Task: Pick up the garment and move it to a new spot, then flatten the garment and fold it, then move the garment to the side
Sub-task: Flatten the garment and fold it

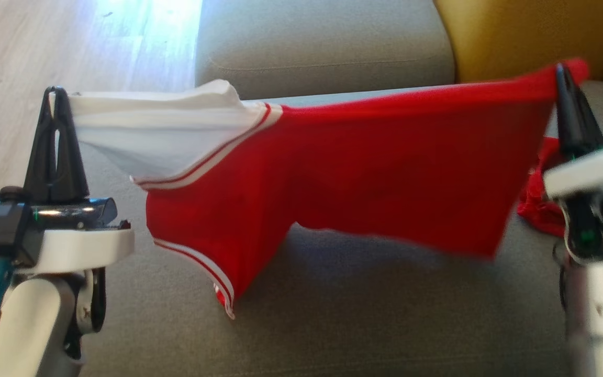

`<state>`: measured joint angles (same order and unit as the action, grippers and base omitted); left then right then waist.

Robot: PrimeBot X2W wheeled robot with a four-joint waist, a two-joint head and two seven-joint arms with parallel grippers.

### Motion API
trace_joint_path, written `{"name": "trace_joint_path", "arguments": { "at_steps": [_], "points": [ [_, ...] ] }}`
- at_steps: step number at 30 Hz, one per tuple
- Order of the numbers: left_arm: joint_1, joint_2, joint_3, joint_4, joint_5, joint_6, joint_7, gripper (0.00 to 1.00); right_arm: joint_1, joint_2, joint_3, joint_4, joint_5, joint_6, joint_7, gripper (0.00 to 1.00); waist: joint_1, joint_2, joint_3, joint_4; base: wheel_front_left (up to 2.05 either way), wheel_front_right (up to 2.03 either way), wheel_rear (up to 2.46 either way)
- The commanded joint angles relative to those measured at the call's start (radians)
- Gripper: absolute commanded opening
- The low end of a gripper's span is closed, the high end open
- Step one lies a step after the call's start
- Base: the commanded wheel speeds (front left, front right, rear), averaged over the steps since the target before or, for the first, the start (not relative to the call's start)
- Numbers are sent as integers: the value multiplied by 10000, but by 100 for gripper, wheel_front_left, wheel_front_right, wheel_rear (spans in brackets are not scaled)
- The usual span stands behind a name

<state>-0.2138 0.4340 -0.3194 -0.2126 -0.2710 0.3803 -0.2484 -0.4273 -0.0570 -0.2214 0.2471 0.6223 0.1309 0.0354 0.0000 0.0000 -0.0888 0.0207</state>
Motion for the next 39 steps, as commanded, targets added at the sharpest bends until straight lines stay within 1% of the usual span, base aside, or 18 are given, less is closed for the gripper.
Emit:
{"name": "trace_joint_path", "arguments": {
  "at_steps": [1, 4, 7, 10, 13, 16, 18, 20, 23, 25, 27, 29, 30, 32, 33, 35, 37, 39],
  "points": [
    [-465, 285, 598, -329, -123, 104, -77, 0, -69, 65, 115, -507, 372, -2, 112, 0, 0, 0, 30, -67, 0, 0, 0],
    [-218, 246, 612, -374, -258, 110, -81, 0, 612, 66, 112, -863, 1079, -2, 246, 0, 0, 0, 157, -197, 0, 0, 0],
    [-123, 194, 629, -331, -485, 33, -67, 0, 899, 66, 349, -1138, 1249, -2, 310, 0, 0, 0, 330, -342, 0, 0, 0],
    [-232, 218, 581, -237, -587, -106, 12, 0, 756, 67, 351, -1074, 1292, -2, 355, 0, 0, 0, 488, -415, 0, 0, 0],
    [-809, 237, 328, 43, -797, -551, 380, 0, -11, 67, 401, -568, 1225, -2, 625, 0, 0, 0, 881, -490, 0, 0, 0],
    [-2147, 369, 34, 612, -918, -1260, 947, 0, -1578, 67, 362, 629, 1256, -2, 1011, 0, 0, 0, 1734, -529, 0, 0, 0],
    [-3415, 412, -117, 1258, -1097, -1845, 1452, 0, -3045, 67, 267, 1621, 370, -2, 1059, 0, 0, 0, 2470, -512, 0, 0, 0],
    [-4909, 369, -181, 2037, -1142, -2337, 1656, 0, -4674, 67, 138, 2648, -352, -2, 1123, 0, 0, 0, 3299, -456, 0, 0, 0],
    [-7182, 216, -368, 3524, -1016, -3056, 1676, 0, -7183, 67, 292, 4229, -595, -2, 988, 0, 0, 0, 4346, -401, 0, 0, 0],
    [-8729, 134, -379, 4580, -777, -3312, 1440, 0, -8777, 67, 531, 5154, -632, -2, 563, 0, 0, 0, 4913, -379, 0, 0, 0],
    [-10257, -1, -359, 5546, -409, -3323, 950, 0, -10219, 68, 627, 5844, -749, -2, -259, 0, 0, 0, 5378, -324, 0, 0, 0],
    [-11576, -180, -343, 6381, 6, -3160, 350, 0, -11341, 68, 538, 6532, -503, -2, -1210, 0, 0, 0, 5632, -266, 0, 0, 0],
    [-12138, -266, -343, 6693, 210, -3075, 140, 0, -11779, 68, 576, 6824, -353, -2, -1665, 0, 0, 0, 5721, -248, 0, 0, 0],
    [-13017, -441, -353, 7043, 580, -2943, -80, 0, -12379, 68, 1031, 7165, -221, -2, -2372, 0, 0, 0, 5860, -219, 0, 0, 0],
    [-13346, -506, -361, 7074, 769, -2890, -112, 0, -12526, 68, 1230, 7242, -136, -2, -2592, 0, 0, 0, 5909, -202, 0, 0, 0],
    [-13733, -603, -366, 6506, 1193, -2855, -125, 0, -12627, 68, 1526, 7251, 198, -2, -2827, 0, 0, 0, 6047, -163, 0, 0, 0],
    [-13700, -558, -405, 5728, 1670, -2790, -128, 0, -12436, 68, 1764, 7055, 427, -2, -2933, 0, 0, 0, 6161, -144, 0, 0, 0],
    [-13416, -493, -450, 5078, 2000, -2738, -130, 0, -12071, 68, 1581, 6594, 449, -2, -2960, 0, 0, 0, 6274, -91, 0, 0, 0]
  ]
}}
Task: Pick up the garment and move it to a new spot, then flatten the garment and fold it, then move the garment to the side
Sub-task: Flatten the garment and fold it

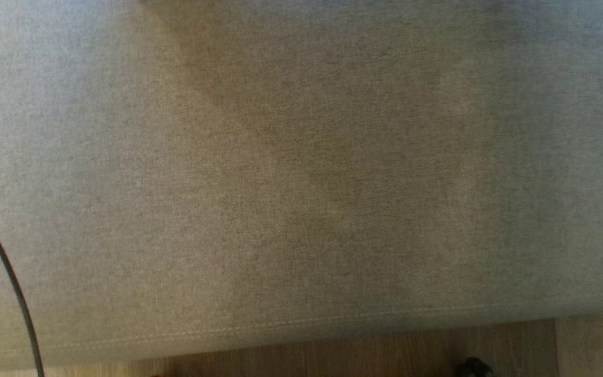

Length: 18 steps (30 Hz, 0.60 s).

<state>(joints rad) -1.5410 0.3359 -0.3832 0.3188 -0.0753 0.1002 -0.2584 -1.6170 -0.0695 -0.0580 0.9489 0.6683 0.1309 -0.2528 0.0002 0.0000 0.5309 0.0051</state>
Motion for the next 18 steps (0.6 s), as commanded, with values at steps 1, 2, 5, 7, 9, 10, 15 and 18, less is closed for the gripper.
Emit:
{"name": "trace_joint_path", "arguments": {
  "at_steps": [1, 2, 5, 7, 9, 10, 15, 18],
  "points": [
    [47, 523, 140, -481, 172, 67, -30, 0, 106, 192, -223, -673, -69, -2, -81, 0, -2, 0, 116, 104, 0, 0, 0],
    [249, 565, 75, -705, 298, 68, -31, 0, 419, 192, -368, -839, -105, -2, -83, 0, -2, 0, 144, 149, 0, 0, 0],
    [1099, 579, -129, -1031, 290, -137, -32, 0, 1372, 192, -585, -843, -168, -2, -86, 0, -2, 0, 125, 266, 0, 0, 0],
    [1750, 687, -441, -1105, 381, -422, -32, 0, 1962, 192, -564, -634, -235, -2, -87, 0, -2, 0, 55, 335, 0, 0, 0],
    [2489, 796, -757, -1125, 434, -652, -32, 0, 2528, 193, -457, -173, -211, -2, -87, 0, -2, 0, -100, 380, 0, 0, 0],
    [2895, 840, -891, -1142, 443, -715, -32, 0, 2788, 193, -315, 169, -104, -2, -87, 0, -2, 0, -209, 395, 0, 0, 0],
    [4873, 1176, -1486, -1249, 476, -944, -33, 0, 3851, 193, 442, 1490, 249, -2, 103, 0, -2, 0, -887, 452, 0, 0, 0],
    [5643, 1328, -1673, -1282, 480, -967, -33, 0, 4254, 193, 638, 1882, 373, -2, 217, 0, -2, 0, -1252, 453, 0, 0, 0]
  ]
}}
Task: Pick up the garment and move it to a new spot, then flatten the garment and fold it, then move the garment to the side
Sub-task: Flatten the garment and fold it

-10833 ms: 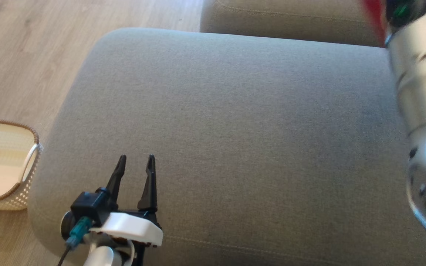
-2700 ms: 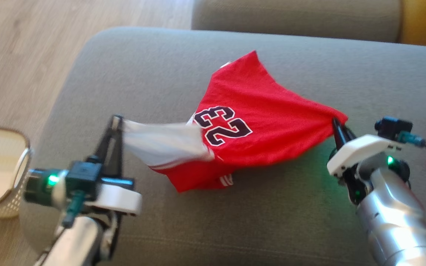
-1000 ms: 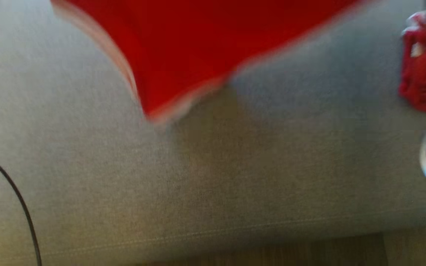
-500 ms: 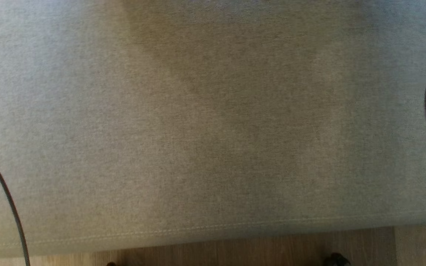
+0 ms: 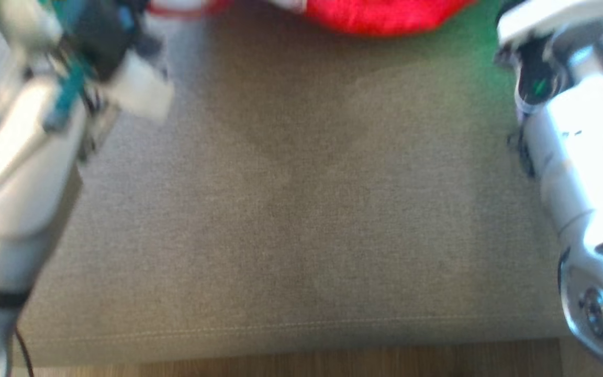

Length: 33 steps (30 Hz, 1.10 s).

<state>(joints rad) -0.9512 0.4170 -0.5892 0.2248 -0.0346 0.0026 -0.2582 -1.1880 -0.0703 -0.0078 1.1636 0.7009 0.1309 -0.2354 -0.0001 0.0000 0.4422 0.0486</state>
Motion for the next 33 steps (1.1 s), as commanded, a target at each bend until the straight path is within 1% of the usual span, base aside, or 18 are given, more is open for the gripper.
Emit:
{"name": "trace_joint_path", "arguments": {
  "at_steps": [1, 6, 10, 13, 19, 26, 31, 33],
  "points": [
    [121, 574, 323, -375, 40, 11, -35, 0, 160, 200, 211, -72, 84, -2, 97, 0, 1, 0, -544, 8, 0, 0, 0],
    [1730, 906, -47, -463, 70, 0, -35, 0, 1098, 154, 363, 834, -27, -2, 358, 0, 1, 0, -1487, -9, 0, 0, 0],
    [2715, 1173, -330, -506, 149, 16, -35, 0, 1836, -13, 437, 1151, -299, -2, 672, 0, 1, 0, -2135, 2, 0, 0, 0],
    [3323, 1362, -485, -518, 173, 56, -35, 0, 2279, -86, 416, 1224, -468, -2, 788, 0, 1, 0, -2493, 23, 0, 0, 0],
    [4224, 1711, -750, -530, 267, 147, -35, 0, 2845, -26, 442, 1258, -727, -2, 809, 0, 1, 0, -2913, 28, 0, 0, 0],
    [5135, 1988, -1132, -575, 308, 232, -35, 0, 3509, -91, 271, 1268, -878, -2, 921, 0, 1, 0, -3405, 9, 0, 0, 0],
    [5891, 2104, -1074, -834, -69, 390, -36, 0, 3783, -173, 509, 1269, -1368, -2, 1314, 0, 1, 0, -3647, -65, 0, 0, 0],
    [6362, 2204, -915, -1099, -282, 574, -36, 0, 3825, -247, 610, 1270, -1549, -2, 1641, 0, 1, 0, -3769, -101, 0, 0, 0]
  ]
}}
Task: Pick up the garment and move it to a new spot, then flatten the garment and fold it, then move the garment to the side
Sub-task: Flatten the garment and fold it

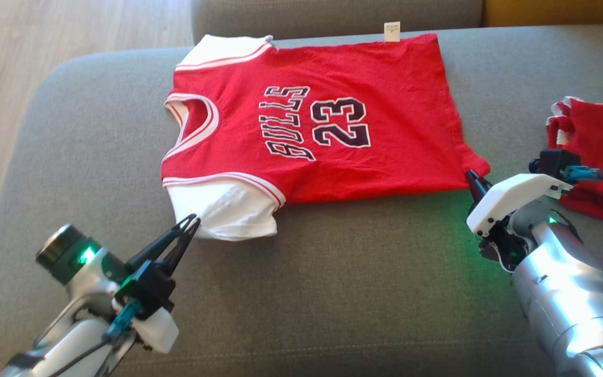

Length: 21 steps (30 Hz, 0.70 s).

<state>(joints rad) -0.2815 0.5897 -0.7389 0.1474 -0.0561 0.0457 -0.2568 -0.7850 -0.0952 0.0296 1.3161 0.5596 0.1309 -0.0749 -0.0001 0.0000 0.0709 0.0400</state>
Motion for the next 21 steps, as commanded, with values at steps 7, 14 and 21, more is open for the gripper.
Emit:
{"name": "trace_joint_path", "arguments": {
  "at_steps": [7, 14, 21],
  "points": [
    [744, 780, 642, -707, -302, 226, -49, 0, 204, -160, 537, -254, -443, -2, 810, 0, 1, 0, -320, -28, 0, 0, 0],
    [1407, 975, 402, -735, -273, 82, -49, 0, 680, -317, 803, -258, -547, -2, 1493, 0, 1, 0, -536, -4, 0, 0, 0],
    [2174, 993, 305, -848, -382, 202, -49, 0, 1602, -486, 1370, -830, -397, -2, 2512, 0, 1, 0, -951, 62, 0, 0, 0]
  ]
}}
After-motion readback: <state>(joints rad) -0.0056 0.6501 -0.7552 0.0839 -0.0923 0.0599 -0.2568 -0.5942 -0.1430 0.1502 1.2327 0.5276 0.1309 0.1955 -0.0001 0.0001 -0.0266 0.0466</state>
